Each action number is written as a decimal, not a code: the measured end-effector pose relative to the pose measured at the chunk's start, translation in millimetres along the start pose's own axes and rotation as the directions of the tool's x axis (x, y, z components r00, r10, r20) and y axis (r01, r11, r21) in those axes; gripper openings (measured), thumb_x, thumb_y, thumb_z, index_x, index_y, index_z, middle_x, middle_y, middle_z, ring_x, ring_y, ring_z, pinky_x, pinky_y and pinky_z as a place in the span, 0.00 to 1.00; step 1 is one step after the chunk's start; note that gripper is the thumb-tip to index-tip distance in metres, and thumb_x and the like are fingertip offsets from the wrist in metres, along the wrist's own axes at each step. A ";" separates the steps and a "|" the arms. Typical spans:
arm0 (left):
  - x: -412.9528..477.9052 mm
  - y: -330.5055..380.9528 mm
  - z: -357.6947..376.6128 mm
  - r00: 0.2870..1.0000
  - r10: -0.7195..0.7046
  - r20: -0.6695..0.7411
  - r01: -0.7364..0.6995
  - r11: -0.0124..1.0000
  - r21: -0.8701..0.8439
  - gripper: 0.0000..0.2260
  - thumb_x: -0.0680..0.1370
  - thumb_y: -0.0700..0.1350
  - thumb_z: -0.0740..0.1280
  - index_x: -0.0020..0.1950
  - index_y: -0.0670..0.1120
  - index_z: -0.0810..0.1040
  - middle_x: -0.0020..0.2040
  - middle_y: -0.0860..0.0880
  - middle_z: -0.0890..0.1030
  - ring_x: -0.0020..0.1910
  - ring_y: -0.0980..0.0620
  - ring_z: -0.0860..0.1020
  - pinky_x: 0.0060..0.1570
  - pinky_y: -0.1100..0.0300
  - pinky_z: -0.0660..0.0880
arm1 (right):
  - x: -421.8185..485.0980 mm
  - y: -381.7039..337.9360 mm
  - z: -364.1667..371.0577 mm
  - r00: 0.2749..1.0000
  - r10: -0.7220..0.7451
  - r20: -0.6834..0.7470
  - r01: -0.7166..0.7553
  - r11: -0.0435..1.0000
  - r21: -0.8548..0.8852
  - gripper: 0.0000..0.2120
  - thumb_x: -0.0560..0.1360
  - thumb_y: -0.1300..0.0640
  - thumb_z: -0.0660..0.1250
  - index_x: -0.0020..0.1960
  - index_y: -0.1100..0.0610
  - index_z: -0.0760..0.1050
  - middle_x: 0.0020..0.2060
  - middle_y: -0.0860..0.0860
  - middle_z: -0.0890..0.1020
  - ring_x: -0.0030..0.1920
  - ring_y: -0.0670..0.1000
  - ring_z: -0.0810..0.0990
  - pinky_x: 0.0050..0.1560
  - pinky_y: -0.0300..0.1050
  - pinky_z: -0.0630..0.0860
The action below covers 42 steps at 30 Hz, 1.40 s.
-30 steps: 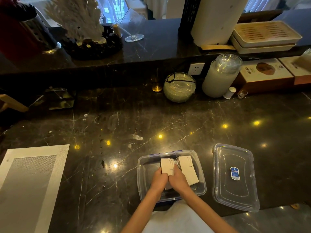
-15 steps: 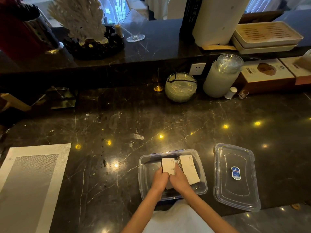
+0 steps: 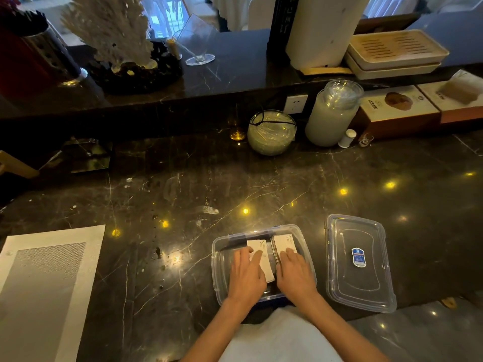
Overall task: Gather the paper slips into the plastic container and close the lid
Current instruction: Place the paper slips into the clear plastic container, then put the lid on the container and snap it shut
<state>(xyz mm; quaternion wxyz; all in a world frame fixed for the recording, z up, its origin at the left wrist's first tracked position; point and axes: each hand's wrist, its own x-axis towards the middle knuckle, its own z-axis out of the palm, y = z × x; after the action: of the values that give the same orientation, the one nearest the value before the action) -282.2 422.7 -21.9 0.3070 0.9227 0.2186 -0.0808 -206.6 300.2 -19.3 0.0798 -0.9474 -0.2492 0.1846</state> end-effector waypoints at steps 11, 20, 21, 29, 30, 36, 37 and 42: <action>11.0 -10.8 6.5 0.987 0.146 0.062 -0.156 0.969 0.193 0.16 0.77 0.41 0.60 0.64 0.48 0.76 0.62 0.49 0.73 0.63 0.49 0.69 0.61 0.59 0.68 | -3.8 12.2 2.1 0.997 0.015 -0.072 -0.005 0.992 0.124 0.15 0.80 0.59 0.56 0.63 0.57 0.75 0.62 0.51 0.77 0.64 0.53 0.75 0.63 0.46 0.73; 65.5 65.3 -9.0 0.983 0.184 -0.013 -0.184 0.981 -0.055 0.07 0.80 0.43 0.60 0.55 0.49 0.77 0.51 0.51 0.80 0.50 0.54 0.78 0.50 0.58 0.77 | -20.3 91.7 -72.2 0.879 0.449 -0.160 -0.117 0.529 0.841 0.11 0.80 0.57 0.63 0.61 0.52 0.78 0.52 0.46 0.83 0.49 0.44 0.81 0.51 0.39 0.78; 77.5 82.8 -10.5 0.980 0.199 -0.004 -0.199 0.979 -0.042 0.07 0.80 0.42 0.60 0.53 0.48 0.77 0.49 0.50 0.80 0.47 0.54 0.78 0.48 0.57 0.78 | -20.3 111.2 -80.3 0.857 0.501 -0.123 -0.131 0.442 0.888 0.10 0.80 0.58 0.63 0.59 0.54 0.78 0.49 0.49 0.84 0.46 0.47 0.81 0.44 0.37 0.78; 177.6 219.9 36.2 0.875 0.281 0.394 -0.411 0.860 0.301 0.14 0.77 0.43 0.62 0.61 0.40 0.75 0.63 0.38 0.78 0.62 0.38 0.76 0.60 0.46 0.76 | -35.1 246.9 -58.5 0.636 0.700 0.325 -0.684 0.317 0.657 0.19 0.78 0.45 0.61 0.37 0.57 0.75 0.40 0.61 0.80 0.49 0.60 0.82 0.52 0.50 0.76; 186.5 230.1 45.9 0.859 0.263 0.439 -0.431 0.835 0.341 0.15 0.78 0.43 0.62 0.63 0.40 0.74 0.64 0.38 0.77 0.64 0.38 0.76 0.61 0.45 0.75 | -41.2 254.6 -49.1 0.600 0.707 0.374 -0.731 0.295 0.615 0.21 0.78 0.44 0.61 0.38 0.59 0.77 0.41 0.63 0.81 0.51 0.62 0.83 0.53 0.51 0.76; 211.7 253.6 93.7 0.813 0.193 0.549 -0.455 0.799 0.393 0.18 0.81 0.43 0.60 0.70 0.41 0.70 0.69 0.37 0.72 0.68 0.37 0.72 0.67 0.43 0.71 | -80.7 258.8 1.4 0.525 0.715 0.461 -0.782 0.191 0.594 0.25 0.78 0.43 0.61 0.59 0.64 0.79 0.57 0.65 0.82 0.59 0.63 0.80 0.56 0.47 0.74; 212.1 253.7 98.1 0.813 0.182 0.553 -0.452 0.796 0.403 0.19 0.81 0.43 0.60 0.71 0.41 0.69 0.70 0.37 0.71 0.69 0.36 0.71 0.67 0.42 0.70 | -85.0 255.7 7.2 0.529 0.700 0.479 -0.783 0.185 0.594 0.24 0.78 0.43 0.60 0.58 0.63 0.79 0.55 0.63 0.83 0.59 0.63 0.81 0.59 0.49 0.75; 212.7 249.3 107.2 0.819 0.195 0.539 -0.474 0.760 0.445 0.19 0.80 0.42 0.60 0.71 0.39 0.70 0.68 0.37 0.69 0.68 0.36 0.68 0.67 0.43 0.69 | -95.1 239.8 18.2 0.537 0.527 0.659 -0.789 0.038 0.613 0.20 0.79 0.41 0.59 0.35 0.53 0.71 0.31 0.53 0.75 0.30 0.52 0.74 0.33 0.40 0.71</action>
<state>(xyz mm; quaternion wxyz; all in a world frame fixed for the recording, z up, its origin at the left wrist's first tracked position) 18.8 255.0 -35.3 0.0745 0.9486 -0.0684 -0.2999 -184.4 46.7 -64.9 0.4275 -0.7228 0.3482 0.4166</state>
